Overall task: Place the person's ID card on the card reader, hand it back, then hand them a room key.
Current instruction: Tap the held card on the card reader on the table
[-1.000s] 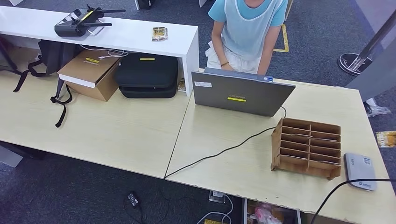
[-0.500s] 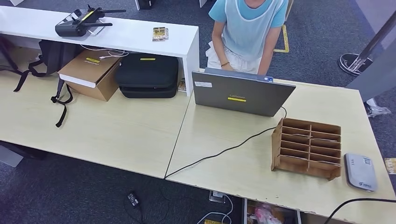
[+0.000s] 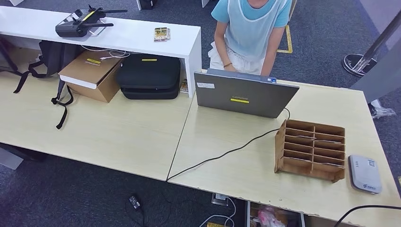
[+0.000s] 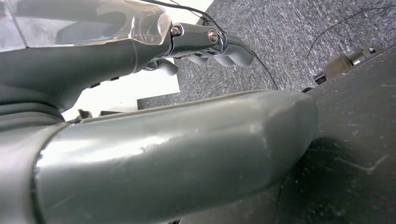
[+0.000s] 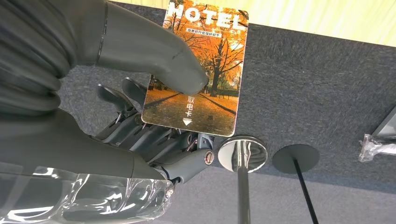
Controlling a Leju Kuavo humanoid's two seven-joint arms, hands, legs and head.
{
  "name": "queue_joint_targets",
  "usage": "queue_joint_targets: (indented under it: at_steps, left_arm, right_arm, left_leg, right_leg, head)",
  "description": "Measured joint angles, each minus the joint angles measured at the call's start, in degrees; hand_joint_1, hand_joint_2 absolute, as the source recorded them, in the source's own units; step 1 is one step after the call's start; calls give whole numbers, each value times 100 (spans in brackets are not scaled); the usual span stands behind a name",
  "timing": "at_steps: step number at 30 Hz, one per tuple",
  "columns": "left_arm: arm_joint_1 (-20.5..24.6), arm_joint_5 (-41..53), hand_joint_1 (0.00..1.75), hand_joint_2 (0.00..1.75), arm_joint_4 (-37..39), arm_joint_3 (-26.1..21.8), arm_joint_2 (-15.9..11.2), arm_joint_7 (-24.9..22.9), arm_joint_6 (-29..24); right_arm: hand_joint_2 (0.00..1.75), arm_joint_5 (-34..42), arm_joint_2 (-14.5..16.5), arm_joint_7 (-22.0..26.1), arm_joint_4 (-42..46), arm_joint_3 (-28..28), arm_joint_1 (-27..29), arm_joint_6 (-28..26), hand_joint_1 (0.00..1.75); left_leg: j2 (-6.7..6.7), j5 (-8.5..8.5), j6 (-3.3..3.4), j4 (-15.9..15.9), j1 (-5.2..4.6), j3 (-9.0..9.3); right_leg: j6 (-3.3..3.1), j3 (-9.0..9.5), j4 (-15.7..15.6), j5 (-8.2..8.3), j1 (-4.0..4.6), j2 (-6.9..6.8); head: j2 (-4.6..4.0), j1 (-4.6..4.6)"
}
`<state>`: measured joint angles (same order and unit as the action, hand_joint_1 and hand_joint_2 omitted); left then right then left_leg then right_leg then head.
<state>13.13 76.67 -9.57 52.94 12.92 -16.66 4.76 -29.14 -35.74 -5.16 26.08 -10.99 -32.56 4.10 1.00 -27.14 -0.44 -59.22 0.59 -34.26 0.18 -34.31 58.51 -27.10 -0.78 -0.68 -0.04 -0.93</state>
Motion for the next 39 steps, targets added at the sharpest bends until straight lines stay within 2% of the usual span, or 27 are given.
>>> queue_joint_targets:
  at_steps: [7, 12, 26, 39]
  left_arm:
    - [0, 48, 0, 0, 0, 0, 1, 0, 0]
    - [1, 45, 0, 0, -4, 0, 4, 0, 0]
    - [0, 35, 0, 0, -11, 0, 2, 0, 0]
    - [1, 23, 0, 0, -11, 0, 2, 0, 0]
  right_arm:
    - [175, 45, -31, 95, 121, -135, 270, -25, 175]
    - [175, 279, -20, 350, 275, -353, 366, -94, 175]
    - [175, 1015, 78, 702, 421, -939, 544, 891, 175]
    - [175, 852, 220, 591, 522, -954, 798, 944, 175]
  left_leg:
    - [3, 0, 0, 0, 0, -2]
    - [-2, -1, 0, 1, 0, -1]
    - [3, 0, 1, 1, 0, -3]
    - [1, 0, 1, 2, 0, -2]
  right_leg:
    - [0, 0, 0, 0, 0, -3]
    - [0, 0, 0, 0, 0, 1]
    - [0, 1, 0, 0, 0, -5]
    - [0, 1, 1, 0, 0, -2]
  head:
    - [0, 1]
    - [0, 1]
    - [0, 1]
    - [0, 1]
